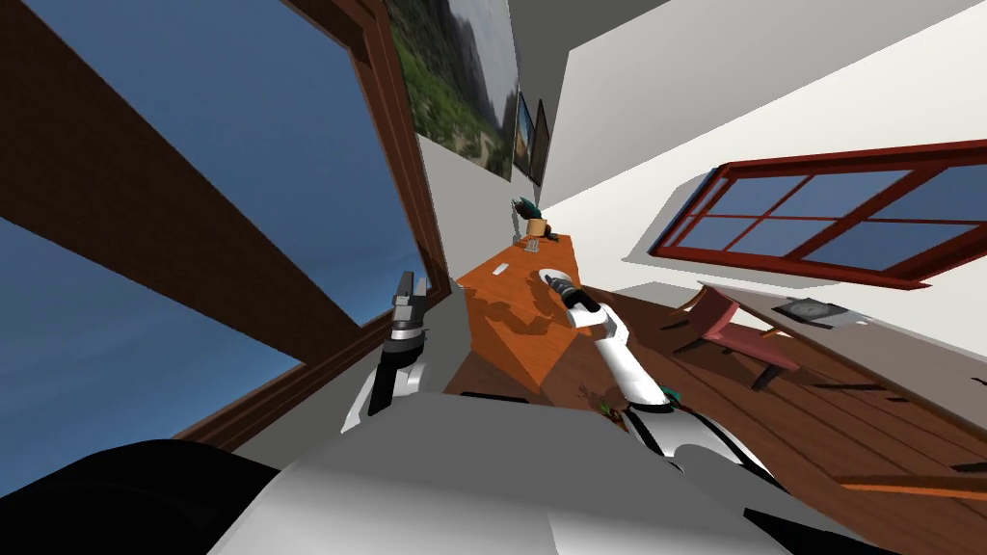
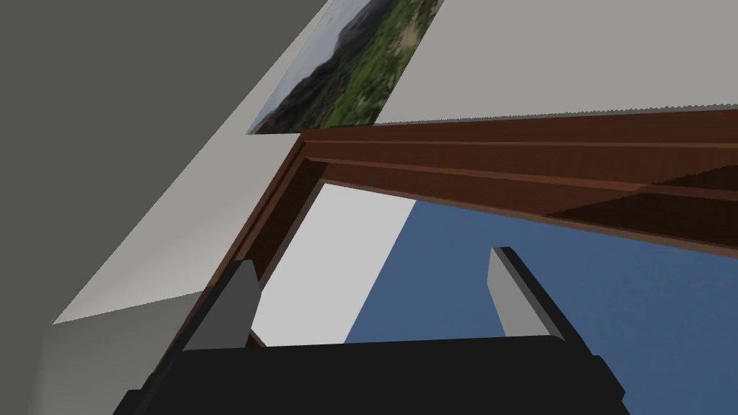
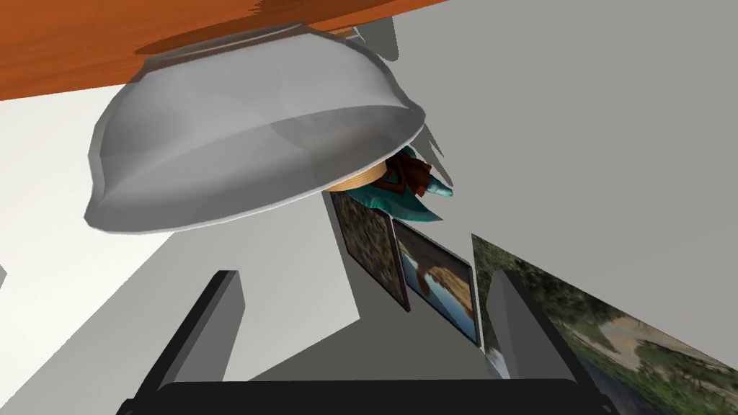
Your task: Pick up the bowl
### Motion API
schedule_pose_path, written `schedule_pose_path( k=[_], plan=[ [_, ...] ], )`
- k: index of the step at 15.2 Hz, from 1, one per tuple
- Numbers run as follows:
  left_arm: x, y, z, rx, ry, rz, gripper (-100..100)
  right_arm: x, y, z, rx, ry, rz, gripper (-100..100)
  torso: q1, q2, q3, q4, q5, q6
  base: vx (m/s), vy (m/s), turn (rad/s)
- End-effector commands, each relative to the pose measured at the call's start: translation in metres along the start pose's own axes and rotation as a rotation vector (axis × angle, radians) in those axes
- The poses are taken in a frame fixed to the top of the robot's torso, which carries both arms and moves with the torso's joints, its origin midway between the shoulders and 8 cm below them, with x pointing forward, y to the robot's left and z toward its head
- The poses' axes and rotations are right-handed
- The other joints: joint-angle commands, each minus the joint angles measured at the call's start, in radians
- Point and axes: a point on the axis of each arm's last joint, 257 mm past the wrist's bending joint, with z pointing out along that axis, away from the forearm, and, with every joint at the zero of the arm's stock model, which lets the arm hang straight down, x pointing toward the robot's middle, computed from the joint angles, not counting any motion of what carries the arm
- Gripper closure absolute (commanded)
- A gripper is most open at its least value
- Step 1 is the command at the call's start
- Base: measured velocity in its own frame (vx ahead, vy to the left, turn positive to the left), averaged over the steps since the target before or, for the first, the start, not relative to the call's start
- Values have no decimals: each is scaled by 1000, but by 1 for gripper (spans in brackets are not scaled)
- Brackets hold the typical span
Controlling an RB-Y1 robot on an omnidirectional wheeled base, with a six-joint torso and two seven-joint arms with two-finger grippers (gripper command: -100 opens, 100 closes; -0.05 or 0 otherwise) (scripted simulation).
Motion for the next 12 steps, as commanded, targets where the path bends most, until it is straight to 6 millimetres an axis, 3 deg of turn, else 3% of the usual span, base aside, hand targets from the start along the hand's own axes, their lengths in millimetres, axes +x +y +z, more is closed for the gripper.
schedule_pose_path(
  k=[1, 2, 5, 6, 9, 10, 12],
  plan=[
    [0, 0, 0, 0, 0, 0, 0, 1, -4, 4, 19, 24, -51, -100, 0, 0, 0, 0, 0, 0, -42, -25, 135],
    [0, 0, 0, 0, 0, 0, 0, -4, -18, 12, 47, 49, -85, -100, 0, 0, 0, 0, 0, 1, -46, -23, 264],
    [0, 0, 0, 0, 0, 0, 0, -2, -20, 14, 60, 71, -133, -100, 0, 0, 0, 0, 0, 1, -43, -23, 107],
    [0, 0, 0, 0, 0, 0, 0, -9, -33, 22, 90, 101, -174, -100, 0, 0, 0, 0, 0, 1, -42, -11, 211],
    [0, 0, 0, 0, 0, 0, 0, -5, -36, 22, 100, 122, -211, -100, 0, -1, 0, 0, 0, 1, -34, -16, 127],
    [0, 0, 0, 0, 0, 0, 0, -11, -51, 28, 132, 156, -254, -100, 0, -1, -1, 0, 0, 1, -32, -16, 212],
    [0, 0, 0, 0, 0, 0, 0, -7, -54, 27, 140, 177, -286, -100, 0, -1, -1, 0, 0, 0, -40, -23, 190]
  ],
)
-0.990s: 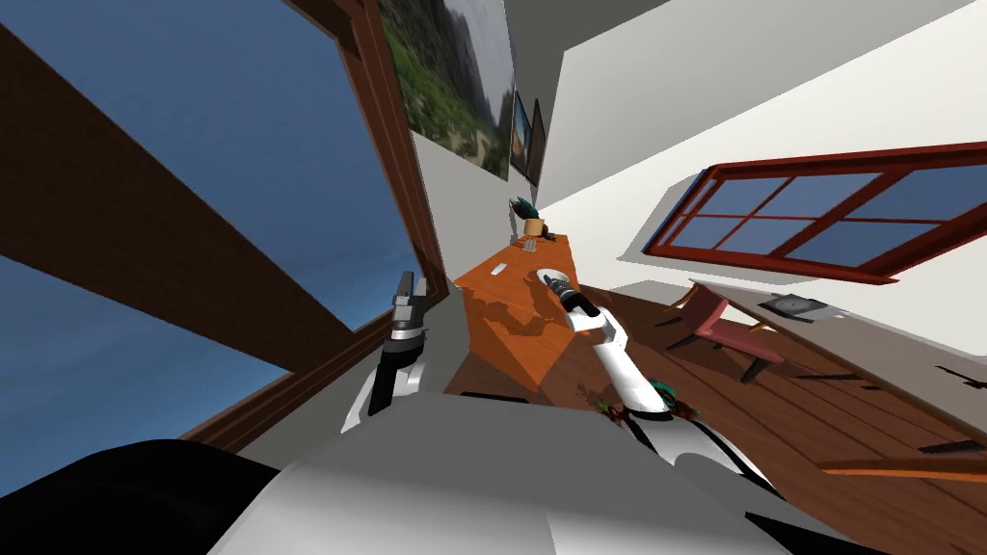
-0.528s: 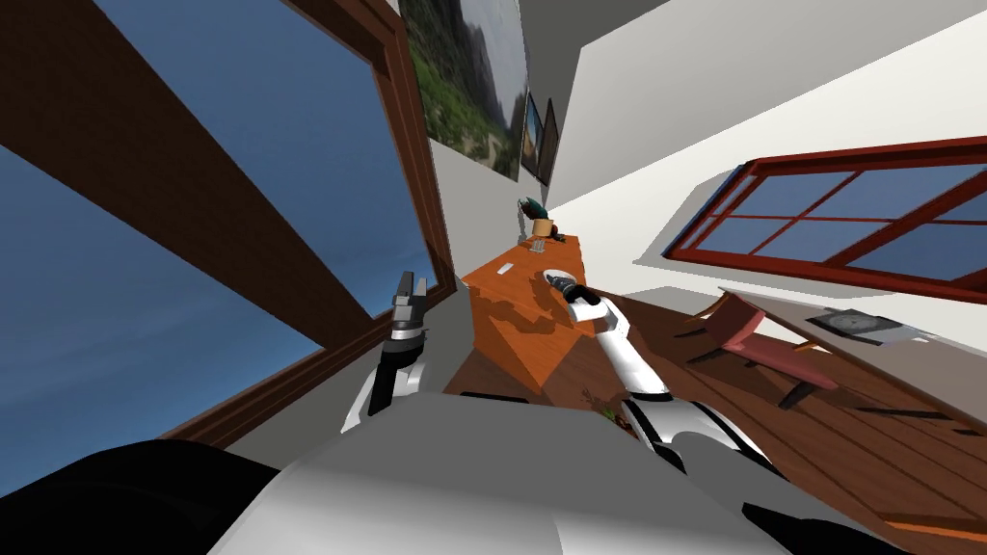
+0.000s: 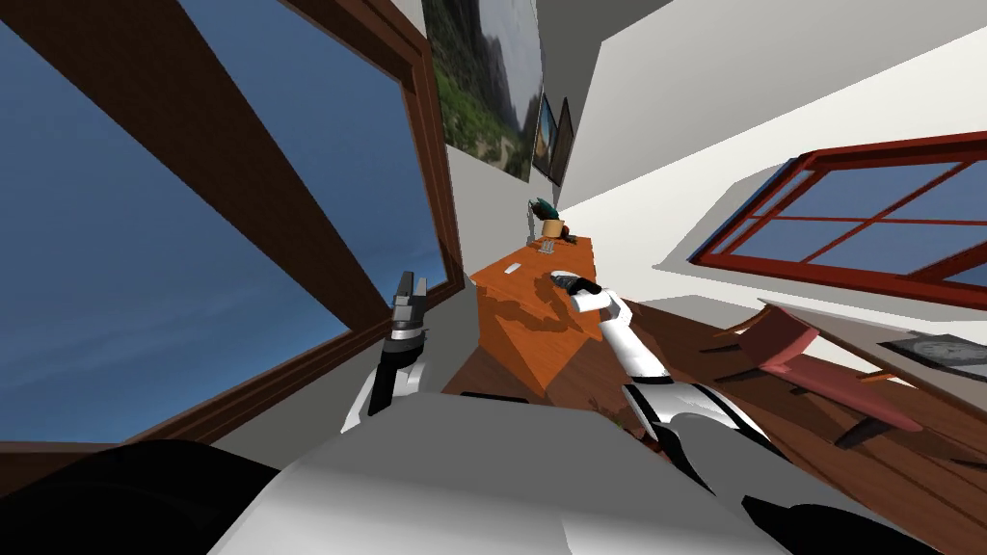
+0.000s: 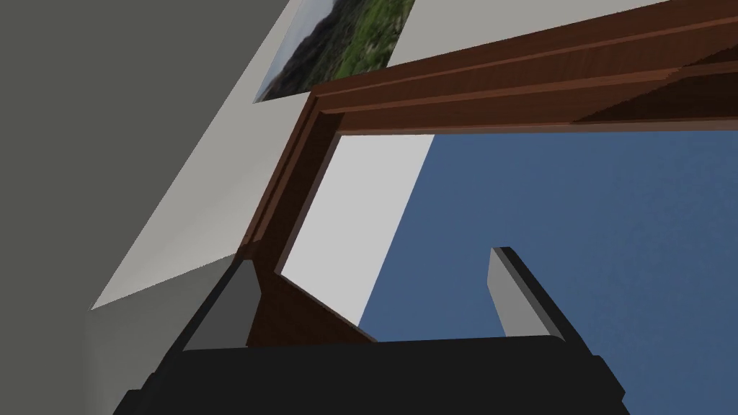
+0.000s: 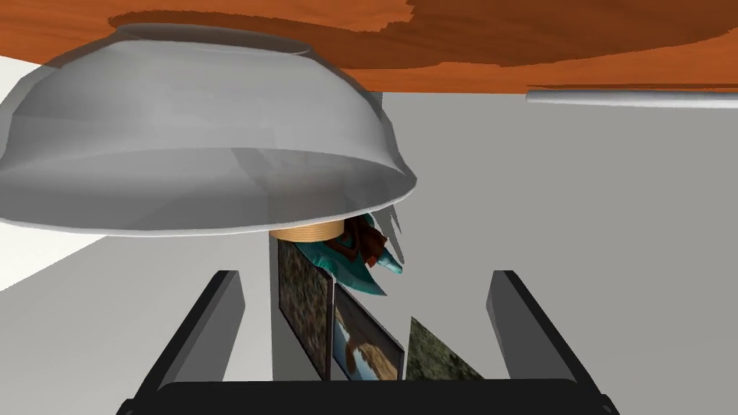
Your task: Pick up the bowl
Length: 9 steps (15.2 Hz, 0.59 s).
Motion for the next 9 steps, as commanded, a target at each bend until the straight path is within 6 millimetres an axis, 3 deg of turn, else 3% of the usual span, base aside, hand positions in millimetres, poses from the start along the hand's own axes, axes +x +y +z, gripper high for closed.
schedule_pose_path(
  k=[1, 4, 5, 7, 8, 9],
  plan=[
    [0, 0, 0, 0, 0, 0, 0, -5, -18, 6, 34, 41, -54, -100, 0, 0, 0, 0, 0, 0, -58, -17, 198],
    [0, 0, 0, 0, 0, 0, 0, 4, -21, 5, 45, 77, -95, -100, 0, 1, 0, 0, 0, 0, -36, -17, 110],
    [0, 0, 0, 0, 0, 0, 0, -1, -35, 10, 72, 111, -131, -100, 0, 0, 0, 0, 0, 0, -28, -8, 191],
    [0, 0, 0, 0, 0, 0, 0, 5, -38, 9, 78, 138, -161, -100, 1, 0, 0, 0, 0, -1, -32, -14, 187],
    [0, 0, 0, 0, 0, 0, 0, -2, -52, 12, 101, 164, -186, -100, 0, 0, 0, 0, 0, 0, -38, -19, 168],
    [0, 0, 0, 0, 0, 0, 0, 4, -54, 12, 105, 184, -206, -100, 0, 0, 0, 0, 0, -1, -43, -22, 206]
  ],
)
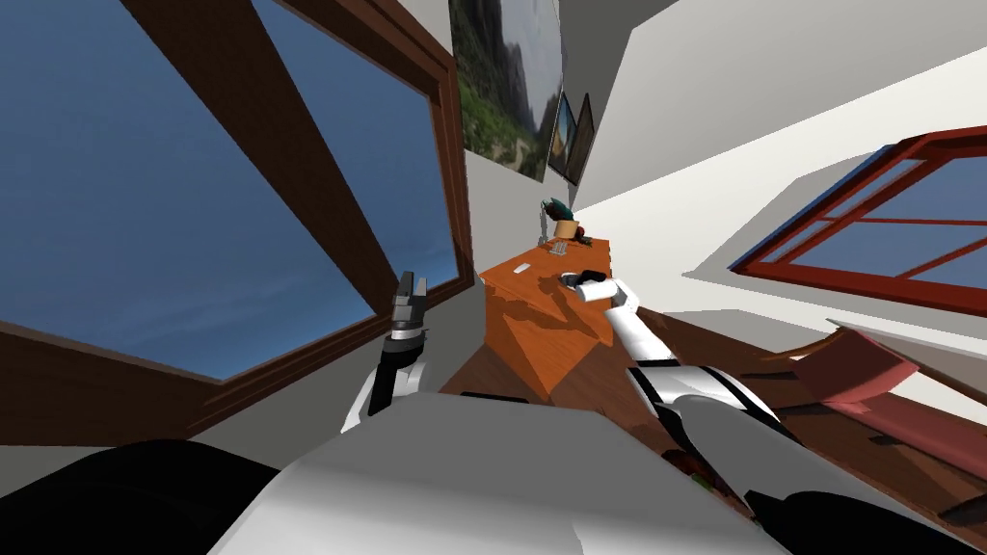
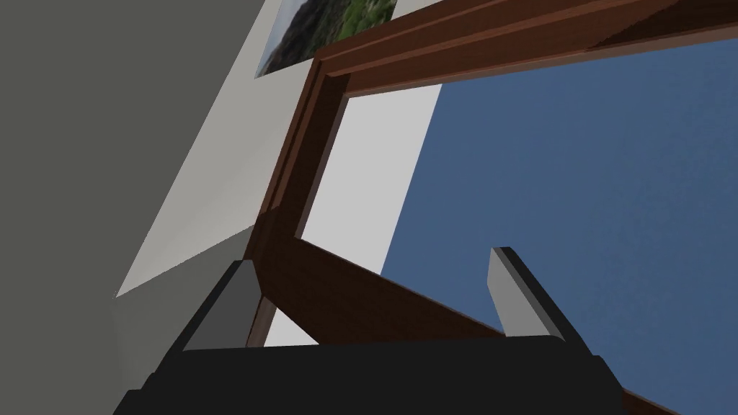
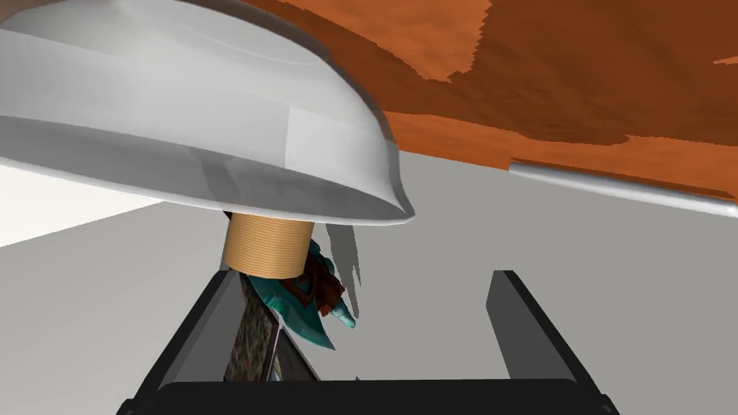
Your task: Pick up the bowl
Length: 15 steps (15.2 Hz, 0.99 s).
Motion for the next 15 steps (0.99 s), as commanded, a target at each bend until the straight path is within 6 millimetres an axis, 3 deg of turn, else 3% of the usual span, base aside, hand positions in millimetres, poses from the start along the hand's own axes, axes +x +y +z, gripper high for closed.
schedule_pose_path(
  k=[1, 2, 3, 5, 6, 8, 9, 11, 12, 14, 15],
  plan=[
    [0, 0, 0, 0, 0, 0, 0, 8, -6, 1, 14, 46, -45, -100, 0, 0, 0, 0, 0, 0, -30, -19, 114],
    [0, 0, 0, 0, 0, 0, 0, 8, -6, 1, 14, 46, -45, -100, 0, 0, 0, 0, 0, 1, -16, -14, 21],
    [0, 0, 0, 0, 0, 0, 0, 7, -21, 3, 36, 87, -78, -100, 0, -1, 0, 0, 0, 1, -30, -14, 160],
    [0, 0, 0, 0, 0, 0, 0, 13, -22, 3, 38, 111, -102, -100, 0, 0, 0, 0, 0, 0, -31, -20, 182],
    [0, 0, 0, 0, 0, 0, 0, 12, -36, 4, 57, 148, -125, -100, 0, -1, 0, 0, 0, 0, -27, -15, 212],
    [0, 0, 0, 0, 0, 0, 0, 19, -38, 3, 58, 177, -154, -100, 0, -1, 0, 0, 0, 0, -29, -23, 143],
    [0, 0, 0, 0, 0, 0, 0, 18, -52, 3, 74, 211, -173, -100, 0, -1, 0, 0, 0, 1, -29, -17, 196],
    [0, 0, 0, 0, 0, 0, 0, 26, -53, 1, 73, 242, -202, -100, 0, -1, 0, 0, 0, 0, -28, -19, 139],
    [0, 0, 0, 0, 0, 0, 0, 26, -67, 0, 87, 280, -218, -100, 0, -1, 0, 0, 0, 1, -27, -16, 151],
    [0, 0, 0, 0, 0, 0, 0, 33, -67, -2, 84, 308, -245, -100, 0, -1, 0, 0, 0, 0, -25, -22, 130],
    [0, 0, 0, 0, 0, 0, 0, 36, -80, -5, 95, 354, -261, -100, -1, -1, 0, 0, 0, 1, -26, -19, 206]
  ],
)
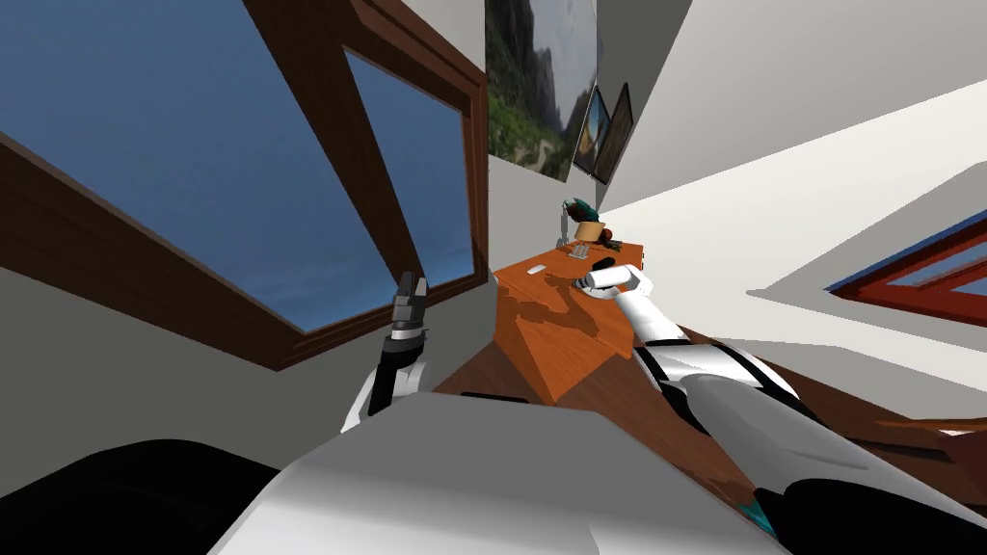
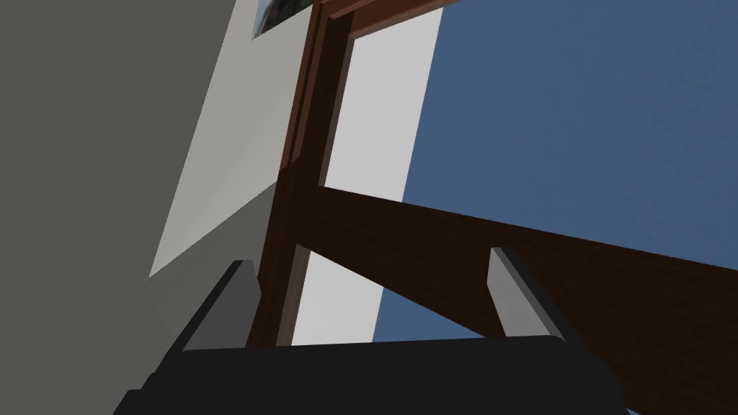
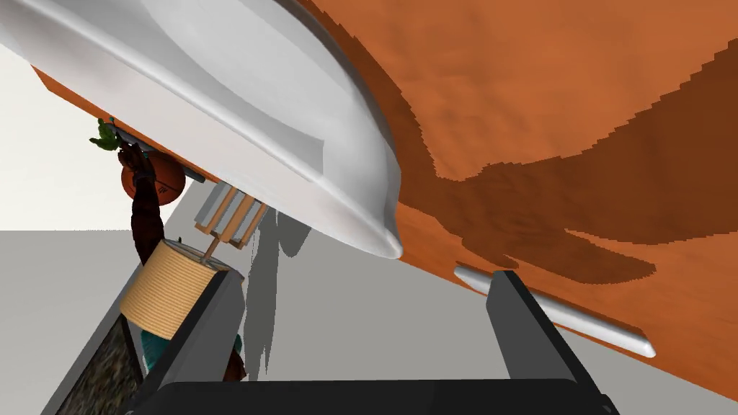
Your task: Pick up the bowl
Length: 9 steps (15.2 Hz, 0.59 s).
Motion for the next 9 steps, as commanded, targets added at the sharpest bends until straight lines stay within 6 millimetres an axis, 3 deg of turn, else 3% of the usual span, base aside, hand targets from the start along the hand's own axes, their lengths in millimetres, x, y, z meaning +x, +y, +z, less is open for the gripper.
schedule_pose_path(
  k=[1, 9],
  plan=[
    [0, 0, 0, 0, 0, 0, 0, 11, -8, 0, 2, 58, -40, -100, 0, 0, 0, 0, 0, 0, -28, -25, 200],
    [0, 0, 0, 0, 0, 0, 0, 44, -36, -7, -4, 231, -142, -100, -1, 0, 0, 0, 0, 0, -24, -24, 140]
  ],
)
